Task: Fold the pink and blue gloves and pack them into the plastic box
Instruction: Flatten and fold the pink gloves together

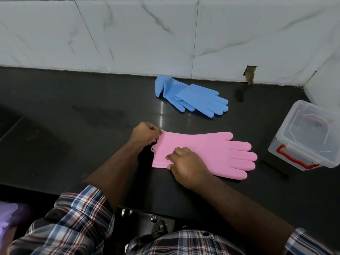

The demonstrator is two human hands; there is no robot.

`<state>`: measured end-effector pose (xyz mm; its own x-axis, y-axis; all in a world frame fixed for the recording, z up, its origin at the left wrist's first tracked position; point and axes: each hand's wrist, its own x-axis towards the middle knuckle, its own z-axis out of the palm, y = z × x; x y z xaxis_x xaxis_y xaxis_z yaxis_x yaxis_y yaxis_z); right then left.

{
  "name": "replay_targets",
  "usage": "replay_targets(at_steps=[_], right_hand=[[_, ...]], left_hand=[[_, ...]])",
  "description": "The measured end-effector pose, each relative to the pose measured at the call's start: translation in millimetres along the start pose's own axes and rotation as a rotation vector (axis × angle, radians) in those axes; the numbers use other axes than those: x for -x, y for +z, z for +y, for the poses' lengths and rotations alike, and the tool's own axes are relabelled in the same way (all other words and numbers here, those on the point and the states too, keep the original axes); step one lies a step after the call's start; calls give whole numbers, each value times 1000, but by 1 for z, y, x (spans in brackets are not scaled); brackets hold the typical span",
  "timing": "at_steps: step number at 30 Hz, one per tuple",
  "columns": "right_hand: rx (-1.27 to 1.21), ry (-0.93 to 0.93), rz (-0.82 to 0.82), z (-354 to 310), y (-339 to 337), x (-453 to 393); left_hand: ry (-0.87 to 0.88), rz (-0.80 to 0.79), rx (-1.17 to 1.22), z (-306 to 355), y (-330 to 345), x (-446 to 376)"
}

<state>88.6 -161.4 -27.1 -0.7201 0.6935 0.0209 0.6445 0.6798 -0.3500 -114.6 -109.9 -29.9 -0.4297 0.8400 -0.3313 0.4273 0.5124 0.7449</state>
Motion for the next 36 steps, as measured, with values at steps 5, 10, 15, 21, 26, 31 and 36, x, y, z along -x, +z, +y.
replay_targets(at_steps=[5, 10, 15, 21, 26, 31, 36], right_hand=[[12, 2, 24, -6, 0, -4], [29, -38, 135, -9, 3, 4], [58, -47, 125, -8, 11, 7], [60, -63, 102, -4, 14, 8], [-9, -6, 88, 8, -2, 4], [120, 283, 172, 65, -29, 9], [221, 413, 134, 95, -29, 27]], left_hand=[[-15, 16, -9, 3, 0, -2], [-17, 19, -8, 3, 0, -2], [8, 15, -11, -1, 0, 0], [41, -16, -38, -5, -2, 0], [29, 10, -4, -4, -3, 2], [12, 0, 100, -4, -4, 4], [20, 25, 155, -4, -2, 8]])
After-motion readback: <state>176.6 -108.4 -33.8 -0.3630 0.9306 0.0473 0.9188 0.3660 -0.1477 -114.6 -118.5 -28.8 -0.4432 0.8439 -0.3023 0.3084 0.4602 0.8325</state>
